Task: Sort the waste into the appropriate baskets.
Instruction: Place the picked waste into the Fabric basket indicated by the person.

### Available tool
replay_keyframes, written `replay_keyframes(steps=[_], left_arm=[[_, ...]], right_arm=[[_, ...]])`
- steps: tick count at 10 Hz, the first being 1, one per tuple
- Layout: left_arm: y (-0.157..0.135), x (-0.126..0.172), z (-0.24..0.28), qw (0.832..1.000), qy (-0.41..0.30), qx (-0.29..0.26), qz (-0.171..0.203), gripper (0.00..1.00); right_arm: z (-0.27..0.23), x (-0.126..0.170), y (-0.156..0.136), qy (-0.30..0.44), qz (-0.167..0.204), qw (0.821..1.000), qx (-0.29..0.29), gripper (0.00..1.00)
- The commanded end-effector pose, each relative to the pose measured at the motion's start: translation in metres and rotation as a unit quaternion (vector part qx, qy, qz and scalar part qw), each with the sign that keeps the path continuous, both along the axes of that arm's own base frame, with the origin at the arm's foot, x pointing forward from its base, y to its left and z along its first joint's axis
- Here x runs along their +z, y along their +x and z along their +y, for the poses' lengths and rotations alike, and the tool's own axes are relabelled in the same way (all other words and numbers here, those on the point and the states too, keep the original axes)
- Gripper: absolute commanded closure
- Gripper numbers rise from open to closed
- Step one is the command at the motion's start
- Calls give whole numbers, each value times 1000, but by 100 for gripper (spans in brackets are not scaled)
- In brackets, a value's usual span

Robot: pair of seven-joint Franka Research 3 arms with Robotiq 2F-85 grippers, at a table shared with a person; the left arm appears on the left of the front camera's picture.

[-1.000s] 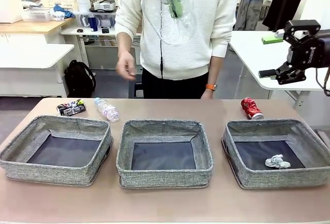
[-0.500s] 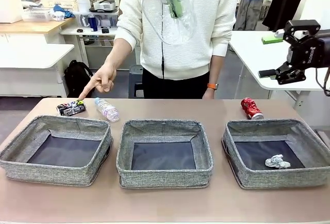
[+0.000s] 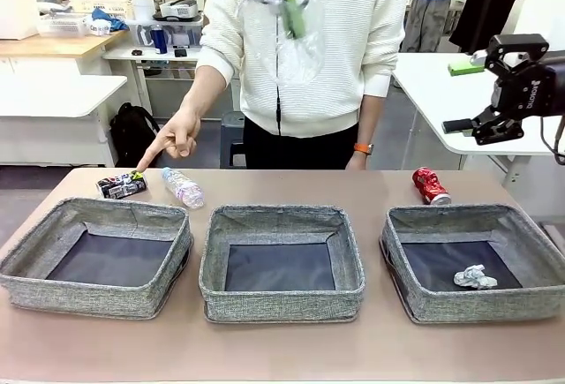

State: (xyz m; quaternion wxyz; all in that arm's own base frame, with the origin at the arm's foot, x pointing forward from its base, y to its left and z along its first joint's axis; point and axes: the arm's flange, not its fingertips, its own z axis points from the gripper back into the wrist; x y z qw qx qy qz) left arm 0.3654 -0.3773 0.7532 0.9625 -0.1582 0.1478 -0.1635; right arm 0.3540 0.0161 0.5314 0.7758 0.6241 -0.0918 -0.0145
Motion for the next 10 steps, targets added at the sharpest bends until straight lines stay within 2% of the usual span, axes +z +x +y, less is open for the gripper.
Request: replay_keyframes(steps=[1, 3, 4, 5, 6, 7, 8, 10], left_arm=[[-9, -59, 82, 1000, 4, 18, -15, 99], [-21, -102, 156, 998, 6, 57, -19, 99], [-31, -126, 189, 997, 32, 72, -20, 99], [-39, -151, 222, 995, 48, 83, -5, 99], [-42, -170, 247, 990, 58, 131, 12, 99], [-39, -187, 267, 982, 36, 184, 18, 99], [-34, -205, 283, 968, 27, 247, 15, 99], [-24, -236, 309, 950, -8, 310, 20, 99]], right_arm=[[0, 3, -1, -3, 10, 1000, 0, 0], [0, 3, -1, -3, 10, 1000, 0, 0], [0, 3, -1, -3, 10, 1000, 0, 0], [0, 3, -1, -3, 10, 1000, 0, 0], [0, 3, -1, -3, 10, 1000, 0, 0], [0, 3, -1, -3, 10, 1000, 0, 0], [0, 3, -1, -3, 10, 1000, 0, 0], [0, 3, -1, -3, 10, 1000, 0, 0]])
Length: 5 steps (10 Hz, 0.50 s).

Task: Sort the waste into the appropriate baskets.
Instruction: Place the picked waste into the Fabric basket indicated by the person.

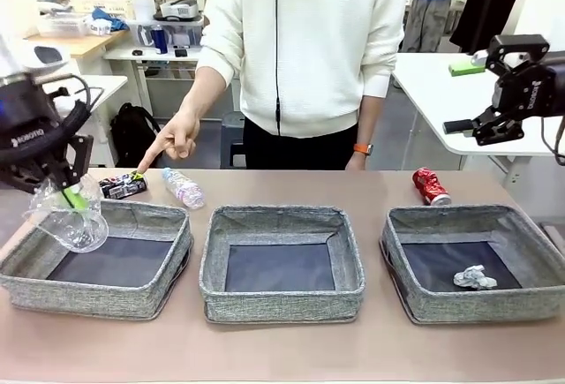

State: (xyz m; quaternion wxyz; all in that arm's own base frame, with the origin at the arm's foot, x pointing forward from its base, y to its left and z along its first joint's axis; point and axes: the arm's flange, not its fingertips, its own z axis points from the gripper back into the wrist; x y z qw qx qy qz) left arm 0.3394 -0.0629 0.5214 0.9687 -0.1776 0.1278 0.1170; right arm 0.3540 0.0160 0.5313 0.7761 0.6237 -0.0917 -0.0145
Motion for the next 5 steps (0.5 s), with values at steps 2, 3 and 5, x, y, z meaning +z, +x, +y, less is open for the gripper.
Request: replay_keyframes(steps=[2, 3, 5], left_arm=[[8, -18, 10, 995, -18, 93, -29, 99], [9, -20, 12, 994, 5, 103, -30, 99], [10, -19, 8, 993, 2, 111, -32, 99]], right_arm=[[0, 3, -1, -3, 9, 1000, 0, 0], [0, 3, -1, -3, 9, 1000, 0, 0], [0, 3, -1, -3, 9, 1000, 0, 0]])
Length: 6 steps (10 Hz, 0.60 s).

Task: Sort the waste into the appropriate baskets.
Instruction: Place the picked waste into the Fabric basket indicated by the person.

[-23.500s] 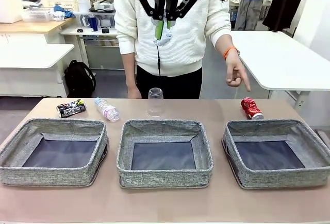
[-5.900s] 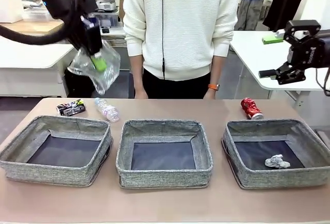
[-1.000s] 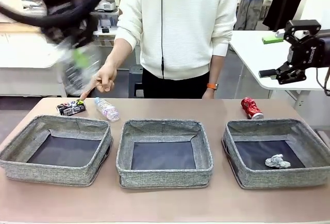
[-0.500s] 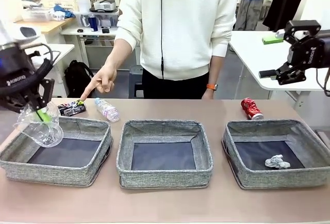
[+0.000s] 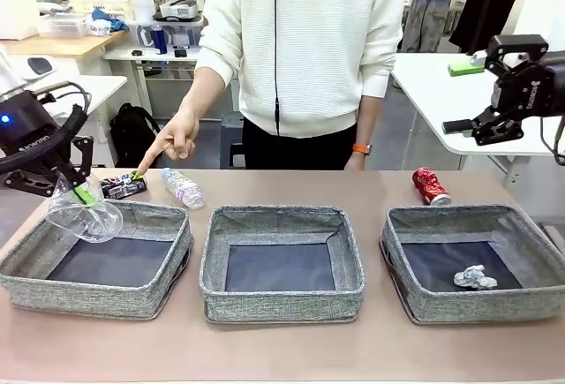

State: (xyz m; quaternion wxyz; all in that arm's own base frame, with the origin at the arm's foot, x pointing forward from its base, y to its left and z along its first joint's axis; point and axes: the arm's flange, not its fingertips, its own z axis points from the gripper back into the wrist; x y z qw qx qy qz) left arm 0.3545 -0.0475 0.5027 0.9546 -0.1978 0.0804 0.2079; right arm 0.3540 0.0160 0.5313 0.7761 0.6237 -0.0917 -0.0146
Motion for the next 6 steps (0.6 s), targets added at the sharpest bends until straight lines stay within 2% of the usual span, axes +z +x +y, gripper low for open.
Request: replay_keyframes(steps=[1, 2, 3, 4, 5, 6], left_arm=[[-4, -2, -7, 1000, 6, 11, 0, 99], [-3, -3, -4, 1000, 4, 13, 0, 91], [-2, -4, -4, 1000, 3, 19, -5, 41], [-1, -5, -4, 1000, 4, 19, -6, 33], [0, -5, -5, 1000, 6, 22, -5, 0], [1, -3, -4, 1000, 1, 26, -8, 0]], right_arm=[[0, 3, -1, -3, 9, 1000, 0, 0], [0, 3, -1, -3, 9, 1000, 0, 0], [0, 3, -1, -3, 9, 1000, 0, 0], [0, 3, -1, -3, 9, 1000, 0, 0], [0, 3, -1, -3, 9, 1000, 0, 0], [0, 3, -1, -3, 9, 1000, 0, 0]])
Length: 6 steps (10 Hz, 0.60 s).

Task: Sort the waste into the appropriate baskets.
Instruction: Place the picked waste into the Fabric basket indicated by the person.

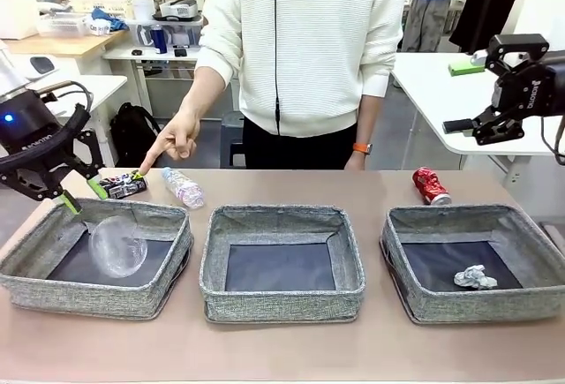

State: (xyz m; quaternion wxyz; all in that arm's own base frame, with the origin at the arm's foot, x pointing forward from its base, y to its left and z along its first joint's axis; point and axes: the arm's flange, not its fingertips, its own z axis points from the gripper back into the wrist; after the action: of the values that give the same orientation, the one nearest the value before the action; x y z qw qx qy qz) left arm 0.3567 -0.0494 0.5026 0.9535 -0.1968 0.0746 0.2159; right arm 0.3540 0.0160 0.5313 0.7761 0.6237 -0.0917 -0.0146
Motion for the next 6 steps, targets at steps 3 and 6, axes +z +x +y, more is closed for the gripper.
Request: replay_keyframes(steps=[3, 6], left_arm=[[-1, 2, -2, 1000, -3, 25, -9, 0], [-2, 3, -2, 1000, -9, 24, -13, 0]], right_arm=[[0, 3, -1, -3, 9, 1000, 0, 0], [0, 3, -1, -3, 9, 1000, 0, 0]])
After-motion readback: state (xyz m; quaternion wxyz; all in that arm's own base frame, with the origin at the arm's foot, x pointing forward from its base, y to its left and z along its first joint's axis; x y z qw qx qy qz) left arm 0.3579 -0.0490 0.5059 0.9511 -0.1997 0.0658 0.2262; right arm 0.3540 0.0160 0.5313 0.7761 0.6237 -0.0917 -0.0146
